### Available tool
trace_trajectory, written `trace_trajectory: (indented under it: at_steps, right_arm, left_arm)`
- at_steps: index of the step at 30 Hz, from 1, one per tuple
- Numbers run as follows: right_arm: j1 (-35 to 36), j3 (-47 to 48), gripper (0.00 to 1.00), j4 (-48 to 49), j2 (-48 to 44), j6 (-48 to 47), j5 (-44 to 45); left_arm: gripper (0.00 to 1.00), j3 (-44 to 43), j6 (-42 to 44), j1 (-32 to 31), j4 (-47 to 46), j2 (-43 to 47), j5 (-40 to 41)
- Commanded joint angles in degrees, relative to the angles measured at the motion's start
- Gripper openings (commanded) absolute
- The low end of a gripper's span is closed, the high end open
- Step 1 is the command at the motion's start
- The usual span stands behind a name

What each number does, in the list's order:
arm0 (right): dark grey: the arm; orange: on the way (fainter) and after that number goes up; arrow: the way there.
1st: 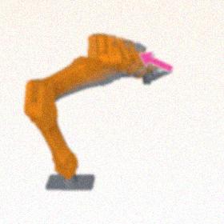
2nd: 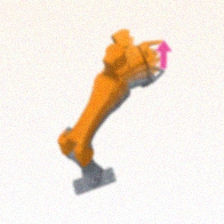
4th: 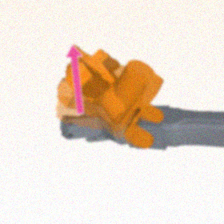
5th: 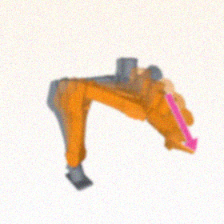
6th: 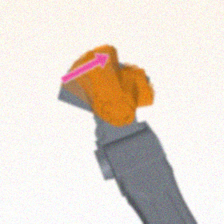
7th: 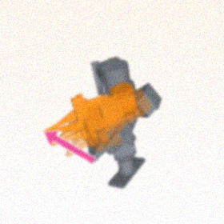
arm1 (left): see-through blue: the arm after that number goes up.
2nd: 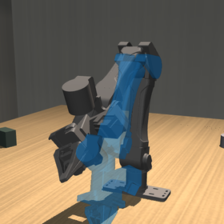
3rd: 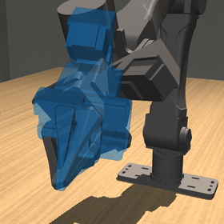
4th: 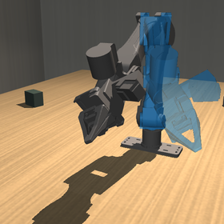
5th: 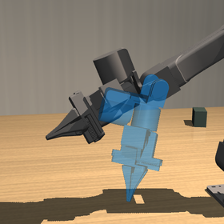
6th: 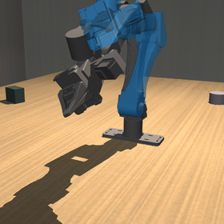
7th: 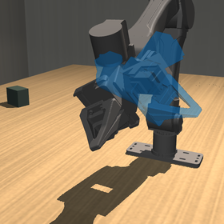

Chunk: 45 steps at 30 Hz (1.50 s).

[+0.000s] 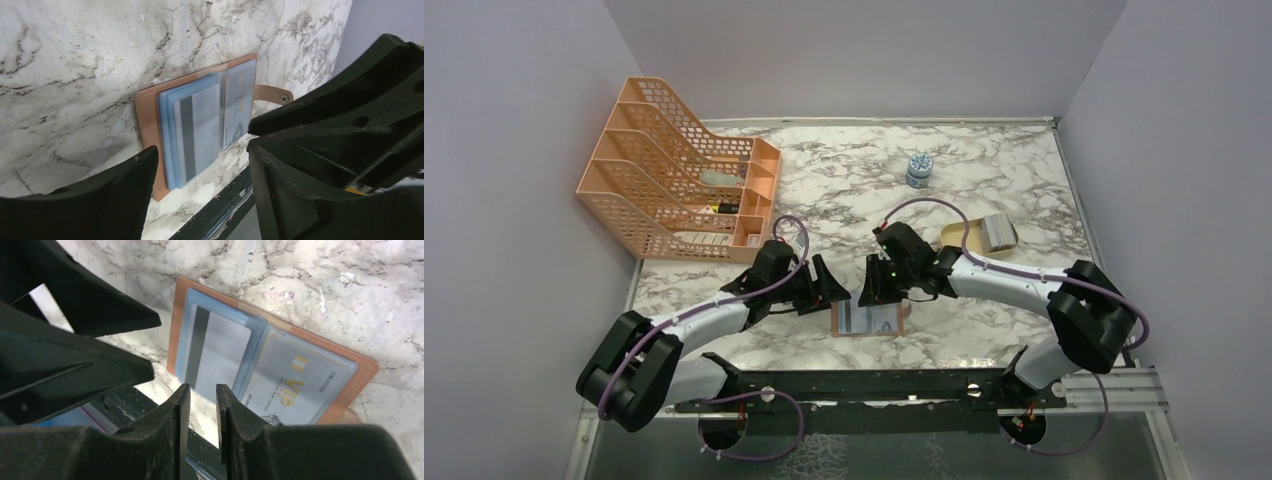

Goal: Put the credit cards into the card holder
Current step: Turn over the card slot in the card holder.

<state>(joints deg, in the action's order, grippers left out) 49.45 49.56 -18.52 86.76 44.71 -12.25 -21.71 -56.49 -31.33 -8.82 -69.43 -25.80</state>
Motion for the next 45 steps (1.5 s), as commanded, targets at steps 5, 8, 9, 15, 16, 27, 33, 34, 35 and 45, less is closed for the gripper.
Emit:
trace_trajectory:
  at_steps: [5,8,9,15,16,27,33,34,35,45]
  right_arm:
    - [0.43,1.43,0.28,1.03,4.86,-0.32,2.54]
    - [0.47,1.10,0.26,1.53,6.36,-0.50,2.73]
    - [0.47,0.93,0.25,1.56,6.80,-0.54,2.83]
    - [0.82,-1.95,0.13,3.10,7.61,-0.01,3.73]
    - [0.82,-2.37,0.12,3.28,7.70,0.09,3.65]
    - [0.91,-4.55,0.08,5.68,8.17,0.81,2.81]
    - [0.91,-5.38,0.08,6.39,7.97,0.95,2.52]
    - [0.91,-5.50,0.08,6.39,7.89,0.96,2.50]
    - [0.91,-5.64,0.08,6.47,7.83,0.99,2.50]
    - [0.91,-5.97,0.08,6.72,7.57,0.85,2.58]
  left_arm:
    - [0.68,1.29,-1.54,0.46,-3.85,1.90,-0.18]
    - [0.68,1.08,-1.02,0.46,-3.28,1.94,0.16]
    - [0.68,0.99,-0.93,0.46,-3.29,1.81,0.14]
    - [0.68,2.20,-2.25,0.41,-7.55,0.08,-1.80]
    - [0.68,2.24,-2.26,0.47,-7.95,-0.32,-2.05]
    - [0.68,2.34,-2.56,0.37,-10.50,-1.79,-2.27]
    - [0.68,3.22,-3.27,0.39,-11.85,-3.00,-2.01]
    - [0.69,3.41,-3.54,0.39,-12.32,-3.21,-2.07]
    - [0.68,3.57,-3.76,0.38,-12.73,-3.39,-2.20]
    - [0.60,3.56,-5.72,-0.63,-16.57,-6.37,-2.79]
